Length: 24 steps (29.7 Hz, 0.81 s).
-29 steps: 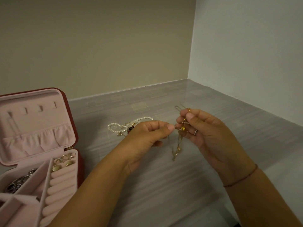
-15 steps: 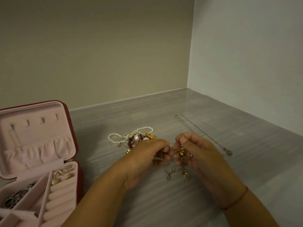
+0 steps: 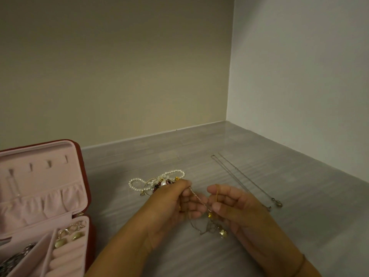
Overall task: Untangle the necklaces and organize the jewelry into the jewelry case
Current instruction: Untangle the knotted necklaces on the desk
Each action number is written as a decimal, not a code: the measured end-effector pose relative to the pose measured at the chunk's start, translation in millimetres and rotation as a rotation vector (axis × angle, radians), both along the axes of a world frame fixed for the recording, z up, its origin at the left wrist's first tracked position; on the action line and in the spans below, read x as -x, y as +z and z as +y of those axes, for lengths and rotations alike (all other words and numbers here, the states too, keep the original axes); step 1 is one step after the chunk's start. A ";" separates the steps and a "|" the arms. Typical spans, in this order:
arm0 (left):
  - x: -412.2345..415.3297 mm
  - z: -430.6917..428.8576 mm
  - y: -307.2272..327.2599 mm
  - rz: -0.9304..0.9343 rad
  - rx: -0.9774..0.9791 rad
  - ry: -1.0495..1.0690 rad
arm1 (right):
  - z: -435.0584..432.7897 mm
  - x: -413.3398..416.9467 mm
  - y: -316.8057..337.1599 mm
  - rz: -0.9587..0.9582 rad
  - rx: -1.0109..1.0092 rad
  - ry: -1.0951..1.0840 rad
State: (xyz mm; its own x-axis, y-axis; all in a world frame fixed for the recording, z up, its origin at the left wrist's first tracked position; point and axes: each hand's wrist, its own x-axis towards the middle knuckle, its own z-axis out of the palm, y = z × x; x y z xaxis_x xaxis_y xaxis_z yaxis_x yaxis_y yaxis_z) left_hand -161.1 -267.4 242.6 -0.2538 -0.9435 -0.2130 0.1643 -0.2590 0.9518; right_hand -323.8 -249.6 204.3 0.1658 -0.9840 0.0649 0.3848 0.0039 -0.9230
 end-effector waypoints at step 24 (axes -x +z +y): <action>7.6 5.5 -9.3 -0.154 0.054 -0.084 | 4.0 4.0 -1.4 -0.055 0.028 -0.130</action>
State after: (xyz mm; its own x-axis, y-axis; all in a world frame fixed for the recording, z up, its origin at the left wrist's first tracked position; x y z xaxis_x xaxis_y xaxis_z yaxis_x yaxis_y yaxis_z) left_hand -168.7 -262.0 233.3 -0.3001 -0.9316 -0.2051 -0.0046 -0.2136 0.9769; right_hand -327.8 -245.6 202.9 0.0328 -0.9947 0.0977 0.4309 -0.0741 -0.8994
